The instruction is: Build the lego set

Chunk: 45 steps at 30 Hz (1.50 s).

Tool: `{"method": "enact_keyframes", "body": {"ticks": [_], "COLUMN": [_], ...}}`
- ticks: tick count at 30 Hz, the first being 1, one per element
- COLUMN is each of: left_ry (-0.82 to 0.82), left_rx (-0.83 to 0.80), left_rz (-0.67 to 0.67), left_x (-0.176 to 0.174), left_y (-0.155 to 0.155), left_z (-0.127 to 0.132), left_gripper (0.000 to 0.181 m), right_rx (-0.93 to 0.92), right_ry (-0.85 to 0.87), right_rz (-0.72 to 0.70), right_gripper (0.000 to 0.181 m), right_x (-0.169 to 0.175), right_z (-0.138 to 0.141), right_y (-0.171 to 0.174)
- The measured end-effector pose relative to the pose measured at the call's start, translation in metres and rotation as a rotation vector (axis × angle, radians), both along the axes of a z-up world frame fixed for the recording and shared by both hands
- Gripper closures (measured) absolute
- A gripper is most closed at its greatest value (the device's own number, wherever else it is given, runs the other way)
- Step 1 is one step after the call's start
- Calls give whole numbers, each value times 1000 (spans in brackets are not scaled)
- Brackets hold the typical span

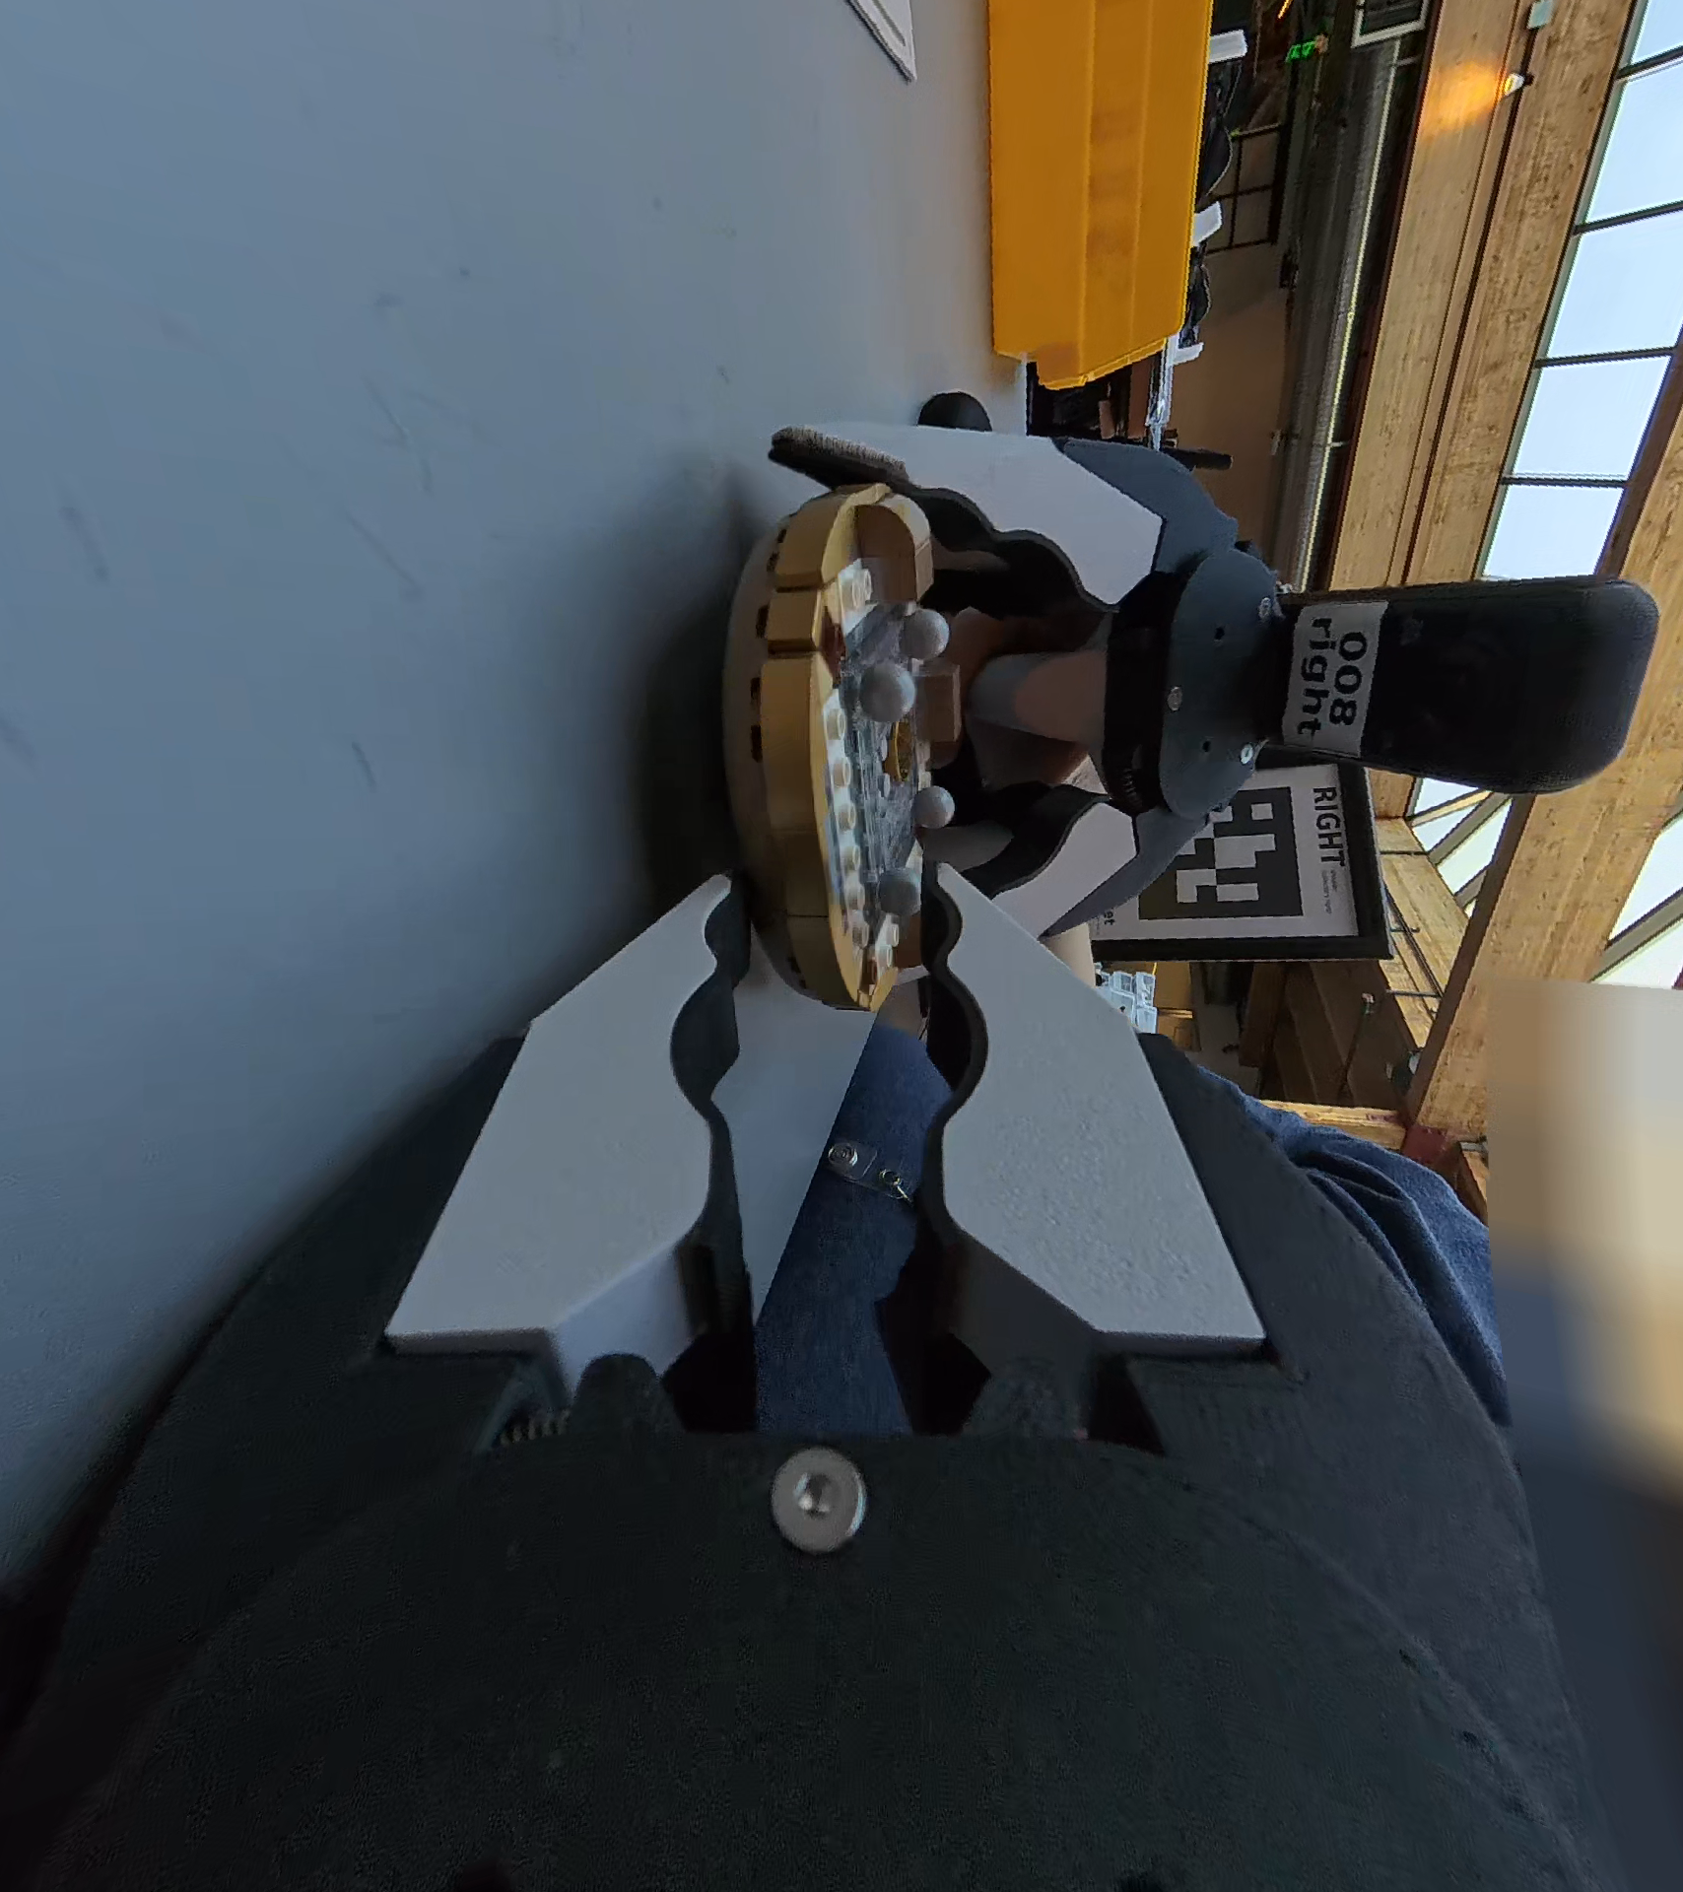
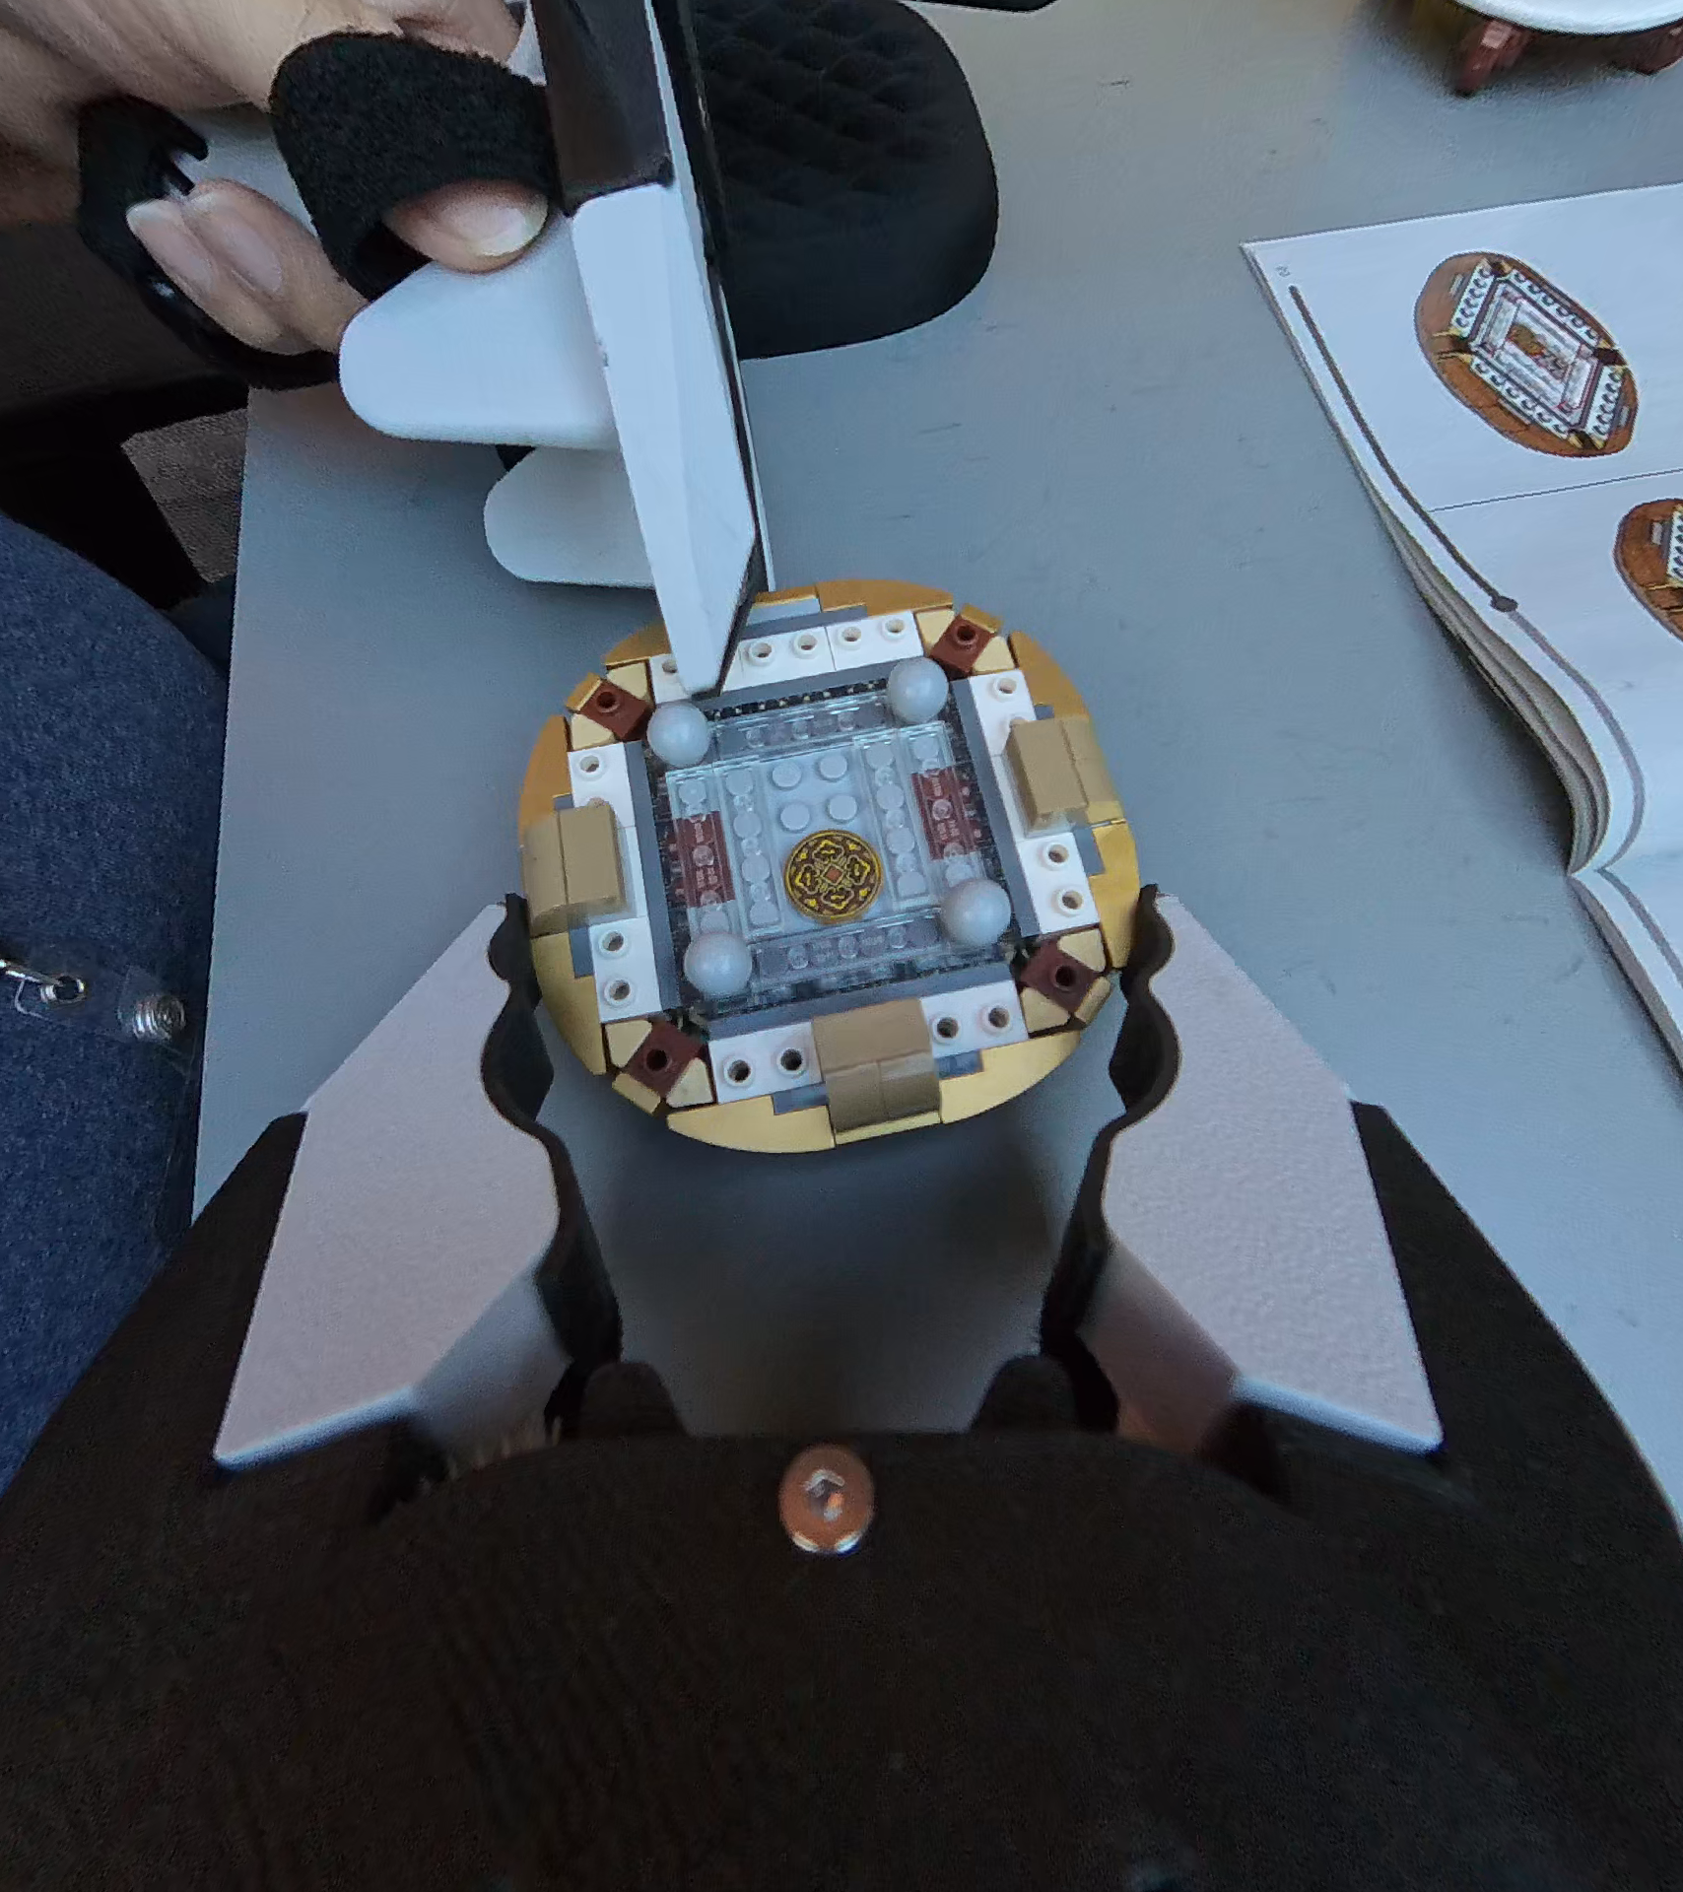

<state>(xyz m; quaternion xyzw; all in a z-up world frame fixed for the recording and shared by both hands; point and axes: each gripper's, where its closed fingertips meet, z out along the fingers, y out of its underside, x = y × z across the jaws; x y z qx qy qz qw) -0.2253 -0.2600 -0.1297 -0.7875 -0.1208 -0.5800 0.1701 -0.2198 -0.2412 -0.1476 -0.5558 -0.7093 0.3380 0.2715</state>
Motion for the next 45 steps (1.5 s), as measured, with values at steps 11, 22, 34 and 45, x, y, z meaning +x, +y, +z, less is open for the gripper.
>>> {"method": "enact_keyframes", "body": {"ticks": [11,22,34,45], "left_ry": [35,-31,-66,-77], "left_rx": [28,35,60,141], "left_rz": [37,58,105,234], "left_x": [-4,-6,-25,-66], "left_y": [6,4,-7,-22], "left_z": [-3,7,20,38], "left_gripper": [161,163,169,163], "right_rx": [44,32,12,11], "right_ry": [-14,-25,-47,-56], "right_rz": [-24,-17,-10,9], "right_gripper": [68,68,69,68], "right_x": [0,4,5,6], "right_z": [-4,-6,-9,-10], "right_y": [6,7,9,13]}}
